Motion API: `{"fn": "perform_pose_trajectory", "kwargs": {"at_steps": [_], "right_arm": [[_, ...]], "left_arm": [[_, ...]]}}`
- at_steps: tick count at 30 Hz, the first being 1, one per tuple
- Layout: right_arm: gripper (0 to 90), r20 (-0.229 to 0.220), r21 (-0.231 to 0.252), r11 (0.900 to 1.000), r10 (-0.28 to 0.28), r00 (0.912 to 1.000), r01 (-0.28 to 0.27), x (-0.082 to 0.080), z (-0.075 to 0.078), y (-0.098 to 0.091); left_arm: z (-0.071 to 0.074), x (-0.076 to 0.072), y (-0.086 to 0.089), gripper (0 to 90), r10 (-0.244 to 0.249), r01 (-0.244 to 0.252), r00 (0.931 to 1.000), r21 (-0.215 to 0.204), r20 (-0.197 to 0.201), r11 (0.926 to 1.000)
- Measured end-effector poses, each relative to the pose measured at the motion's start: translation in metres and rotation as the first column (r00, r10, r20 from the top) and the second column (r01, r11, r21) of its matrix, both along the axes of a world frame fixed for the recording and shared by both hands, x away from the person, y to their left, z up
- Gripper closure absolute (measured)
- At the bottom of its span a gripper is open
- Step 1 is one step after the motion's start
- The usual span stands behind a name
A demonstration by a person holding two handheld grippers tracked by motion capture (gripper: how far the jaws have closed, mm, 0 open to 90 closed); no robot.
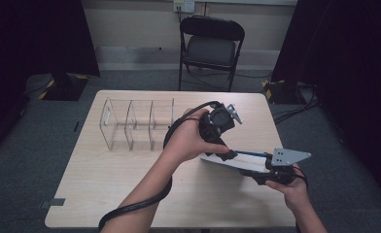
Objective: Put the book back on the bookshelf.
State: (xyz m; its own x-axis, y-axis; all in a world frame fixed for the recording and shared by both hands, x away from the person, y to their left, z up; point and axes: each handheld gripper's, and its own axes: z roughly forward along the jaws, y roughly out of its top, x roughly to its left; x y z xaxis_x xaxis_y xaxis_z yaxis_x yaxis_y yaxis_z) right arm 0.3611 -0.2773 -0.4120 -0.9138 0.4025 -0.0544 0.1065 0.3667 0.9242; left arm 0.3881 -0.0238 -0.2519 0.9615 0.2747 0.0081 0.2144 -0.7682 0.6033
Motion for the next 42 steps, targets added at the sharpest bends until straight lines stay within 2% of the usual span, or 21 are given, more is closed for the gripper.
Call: {"fn": "perform_pose_trajectory", "kwargs": {"at_steps": [4, 8, 12, 22, 28, 35, 38, 42], "right_arm": [[51.8, -0.017, 0.006, 1.0, -0.002, 0.9998, 0.002, 0.003, 0.001, -0.001], [51.8, -0.035, 0.015, 0.9999, -0.004, 0.9994, 0.004, 0.007, 0.003, -0.002], [51.8, -0.049, 0.021, 0.9998, -0.005, 0.9988, 0.006, 0.01, 0.004, -0.003], [51.8, -0.092, 0.045, 0.9989, -0.009, 0.9957, 0.013, 0.019, 0.006, -0.006], [52.0, -0.119, 0.059, 0.9976, -0.03, 0.9925, 0.037, 0.022, 0.007, -0.007], [53.1, -0.13, 0.068, 0.9963, -0.043, 0.9906, 0.052, 0.024, 0.008, -0.007], [54.6, -0.143, 0.079, 0.9943, -0.06, 0.9879, 0.072, 0.025, 0.008, -0.008], [57.6, -0.138, 0.074, 0.9923, -0.089, 0.9865, 0.1, 0.025, 0.011, -0.007]], "left_arm": [[-0.002, 0.001, 0.007, 19.5, 0.01, -0.01, 0.9999, 0.018, 0.005, 0.9998], [-0.004, 0.002, 0.015, 19.5, 0.026, -0.026, 0.9996, 0.01, -0.005, 0.9996], [-0.007, 0.004, 0.022, 19.5, 0.037, -0.037, 0.9993, 0.025, -0.008, 0.999], [-0.016, 0.005, 0.039, 19.7, 0.071, -0.071, 0.9973, 0.018, -0.016, 0.9973], [-0.024, 0.005, 0.046, 20.0, 0.084, -0.083, 0.9962, 0.025, -0.026, 0.9962], [-0.032, 0.005, 0.052, 20.4, 0.096, -0.095, 0.9948, 0.027, -0.034, 0.9951], [-0.036, 0.004, 0.054, 20.6, 0.102, -0.101, 0.9942, 0.027, -0.037, 0.9946], [-0.042, 0.002, 0.056, 20.7, 0.095, -0.093, 0.9945, 0.033, -0.045, 0.9951]]}}
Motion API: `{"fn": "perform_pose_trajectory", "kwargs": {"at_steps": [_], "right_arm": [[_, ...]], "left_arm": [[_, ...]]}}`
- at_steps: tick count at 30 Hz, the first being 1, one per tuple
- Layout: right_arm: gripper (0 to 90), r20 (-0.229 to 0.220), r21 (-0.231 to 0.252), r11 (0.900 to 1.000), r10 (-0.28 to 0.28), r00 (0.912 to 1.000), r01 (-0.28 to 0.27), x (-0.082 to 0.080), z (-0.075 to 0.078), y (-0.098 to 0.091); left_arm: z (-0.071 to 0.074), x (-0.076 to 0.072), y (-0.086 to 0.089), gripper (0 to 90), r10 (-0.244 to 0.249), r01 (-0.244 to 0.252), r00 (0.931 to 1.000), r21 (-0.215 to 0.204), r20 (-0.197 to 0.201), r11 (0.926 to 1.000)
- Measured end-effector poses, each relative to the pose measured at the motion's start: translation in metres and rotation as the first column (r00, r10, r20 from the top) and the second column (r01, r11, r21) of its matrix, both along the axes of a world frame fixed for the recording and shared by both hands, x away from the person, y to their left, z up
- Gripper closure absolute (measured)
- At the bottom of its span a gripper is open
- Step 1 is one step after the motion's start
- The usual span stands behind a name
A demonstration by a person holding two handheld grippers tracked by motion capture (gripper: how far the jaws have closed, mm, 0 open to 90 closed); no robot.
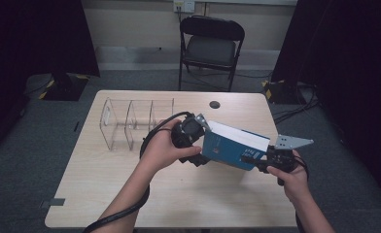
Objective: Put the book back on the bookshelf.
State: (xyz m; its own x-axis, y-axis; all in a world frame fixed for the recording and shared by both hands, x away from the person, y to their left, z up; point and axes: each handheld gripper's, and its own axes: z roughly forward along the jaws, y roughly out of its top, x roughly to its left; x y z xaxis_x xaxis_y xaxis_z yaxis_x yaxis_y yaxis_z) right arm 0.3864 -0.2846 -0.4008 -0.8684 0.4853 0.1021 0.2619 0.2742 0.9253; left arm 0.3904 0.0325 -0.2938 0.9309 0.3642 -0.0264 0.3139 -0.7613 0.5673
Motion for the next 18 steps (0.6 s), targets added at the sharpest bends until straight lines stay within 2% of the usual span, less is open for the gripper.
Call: {"fn": "perform_pose_trajectory", "kwargs": {"at_steps": [3, 9, 14, 18], "right_arm": [[59.6, 0.004, 0.003, 0.9998, -0.019, 0.9998, 0.018, 0.0, 0.003, 0.002], [60.4, 0.001, 0.014, 0.9998, -0.016, 0.9999, 0.016, -0.001, 0.007, 0.003], [60.7, -0.014, 0.047, 0.9984, -0.031, 0.9994, 0.031, -0.004, 0.006, 0.001], [60.5, -0.001, 0.04, 0.9984, -0.04, 0.9992, 0.04, -0.005, 0.006, 0.001]], "left_arm": [[-0.003, 0.0, 0.003, 20.8, 0.003, -0.003, 1.0, 0.005, -0.003, 1.0], [-0.009, 0.001, 0.008, 20.8, 0.01, -0.01, 0.9998, 0.003, -0.016, 0.9999], [-0.014, 0.001, 0.008, 21.0, 0.008, -0.008, 0.9996, 0.01, -0.026, 0.9999], [-0.015, 0.0, 0.007, 21.0, 0.008, -0.008, 0.9997, 0.011, -0.025, 0.9999]]}}
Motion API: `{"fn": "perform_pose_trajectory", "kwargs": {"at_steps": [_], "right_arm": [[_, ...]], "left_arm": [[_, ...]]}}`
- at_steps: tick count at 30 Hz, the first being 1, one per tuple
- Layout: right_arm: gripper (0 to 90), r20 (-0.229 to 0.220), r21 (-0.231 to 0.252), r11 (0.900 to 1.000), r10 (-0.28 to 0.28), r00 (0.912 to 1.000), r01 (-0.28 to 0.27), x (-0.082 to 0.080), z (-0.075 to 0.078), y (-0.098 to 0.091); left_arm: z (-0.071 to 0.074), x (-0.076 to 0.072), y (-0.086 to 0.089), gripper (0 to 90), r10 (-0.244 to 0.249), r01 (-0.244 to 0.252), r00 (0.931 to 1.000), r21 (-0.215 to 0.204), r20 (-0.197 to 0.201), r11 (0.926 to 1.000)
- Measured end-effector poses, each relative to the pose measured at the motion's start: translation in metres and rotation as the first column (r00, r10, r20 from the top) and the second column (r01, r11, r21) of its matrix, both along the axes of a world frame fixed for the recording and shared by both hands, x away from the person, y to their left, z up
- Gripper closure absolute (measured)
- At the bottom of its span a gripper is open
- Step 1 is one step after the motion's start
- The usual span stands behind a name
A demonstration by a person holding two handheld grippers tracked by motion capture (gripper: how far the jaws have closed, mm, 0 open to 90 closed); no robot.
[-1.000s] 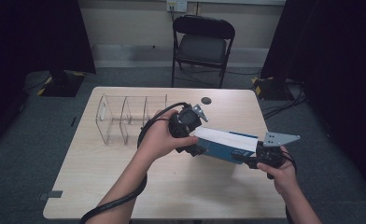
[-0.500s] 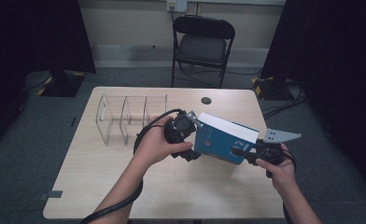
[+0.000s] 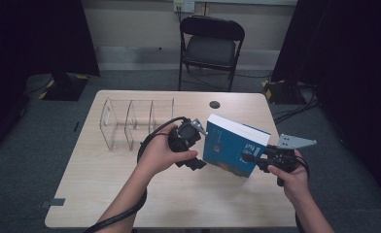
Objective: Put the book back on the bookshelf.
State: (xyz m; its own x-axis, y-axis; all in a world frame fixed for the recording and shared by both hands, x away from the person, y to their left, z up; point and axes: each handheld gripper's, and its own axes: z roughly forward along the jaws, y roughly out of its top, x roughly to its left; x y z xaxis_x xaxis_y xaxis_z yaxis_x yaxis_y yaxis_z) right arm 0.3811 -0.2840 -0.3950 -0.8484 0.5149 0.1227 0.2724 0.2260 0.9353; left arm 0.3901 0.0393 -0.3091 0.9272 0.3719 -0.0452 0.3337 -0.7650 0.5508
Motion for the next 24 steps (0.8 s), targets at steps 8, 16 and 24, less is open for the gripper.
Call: {"fn": "perform_pose_trajectory", "kwargs": {"at_steps": [8, 16, 24], "right_arm": [[60.1, 0.007, 0.011, 0.9979, -0.064, 0.9979, 0.064, -0.003, -0.002, 0.0], [59.2, 0.009, -0.007, 0.9973, -0.074, 0.9972, 0.074, -0.002, -0.001, 0.0], [51.7, 0.007, -0.007, 0.9964, -0.085, 0.9964, 0.085, -0.002, 0.003, 0.003]], "left_arm": [[-0.005, -0.003, -0.002, 21.1, -0.001, 0.001, 1.0, 0.006, -0.004, 1.0], [-0.01, -0.003, -0.003, 21.7, -0.007, 0.007, 0.9999, 0.012, -0.015, 0.9999], [-0.018, -0.003, -0.001, 22.4, -0.005, 0.005, 0.9997, 0.026, -0.023, 0.9996]]}}
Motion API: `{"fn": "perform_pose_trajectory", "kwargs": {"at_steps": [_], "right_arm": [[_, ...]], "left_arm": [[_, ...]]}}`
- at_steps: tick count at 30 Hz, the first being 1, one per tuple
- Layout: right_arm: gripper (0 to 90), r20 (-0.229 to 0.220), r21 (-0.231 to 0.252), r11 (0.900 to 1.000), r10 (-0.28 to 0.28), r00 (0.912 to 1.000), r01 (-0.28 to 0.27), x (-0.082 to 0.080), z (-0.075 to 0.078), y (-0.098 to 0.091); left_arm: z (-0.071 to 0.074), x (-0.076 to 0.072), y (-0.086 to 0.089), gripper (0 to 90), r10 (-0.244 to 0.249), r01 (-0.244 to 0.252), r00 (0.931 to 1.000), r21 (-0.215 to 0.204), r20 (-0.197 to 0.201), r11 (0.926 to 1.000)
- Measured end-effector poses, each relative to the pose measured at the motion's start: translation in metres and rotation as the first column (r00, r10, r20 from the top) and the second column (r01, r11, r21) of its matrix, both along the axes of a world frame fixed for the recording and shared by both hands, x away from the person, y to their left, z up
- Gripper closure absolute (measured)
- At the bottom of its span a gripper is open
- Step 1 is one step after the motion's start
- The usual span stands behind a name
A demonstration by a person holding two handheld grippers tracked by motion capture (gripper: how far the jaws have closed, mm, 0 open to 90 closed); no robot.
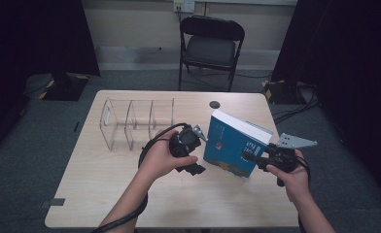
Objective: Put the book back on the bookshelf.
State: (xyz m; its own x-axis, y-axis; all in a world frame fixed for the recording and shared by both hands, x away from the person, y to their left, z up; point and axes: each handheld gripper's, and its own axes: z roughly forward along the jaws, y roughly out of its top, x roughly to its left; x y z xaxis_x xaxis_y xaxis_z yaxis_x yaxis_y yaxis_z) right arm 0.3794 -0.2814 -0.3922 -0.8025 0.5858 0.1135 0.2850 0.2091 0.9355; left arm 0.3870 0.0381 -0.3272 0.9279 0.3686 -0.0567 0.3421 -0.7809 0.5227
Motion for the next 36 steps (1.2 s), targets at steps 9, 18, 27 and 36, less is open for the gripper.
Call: {"fn": "perform_pose_trajectory", "kwargs": {"at_steps": [9, 18, 27, 36], "right_arm": [[47.4, -0.008, -0.032, 0.9995, -0.009, 0.9999, 0.009, 0.002, 0.014, 0.005], [43.6, -0.028, -0.056, 0.9984, -0.001, 0.9996, 0.0, 0.008, 0.031, 0.005], [42.8, -0.066, -0.105, 0.9943, 0.013, 0.9977, -0.02, 0.013, 0.043, 0.009], [42.7, -0.102, -0.142, 0.9894, 0.013, 0.9947, -0.027, 0.016, 0.049, 0.013]], "left_arm": [[-0.006, -0.002, 0.003, 22.5, 0.011, -0.011, 0.9998, 0.004, -0.013, 0.9999], [-0.011, -0.002, 0.006, 22.9, 0.005, -0.005, 0.9997, 0.014, -0.023, 0.9999], [-0.013, -0.002, 0.005, 23.1, 0.002, -0.001, 0.9995, 0.029, -0.033, 0.9996], [-0.015, -0.003, 0.004, 23.4, -0.004, 0.006, 0.9992, 0.03, -0.041, 0.9995]]}}
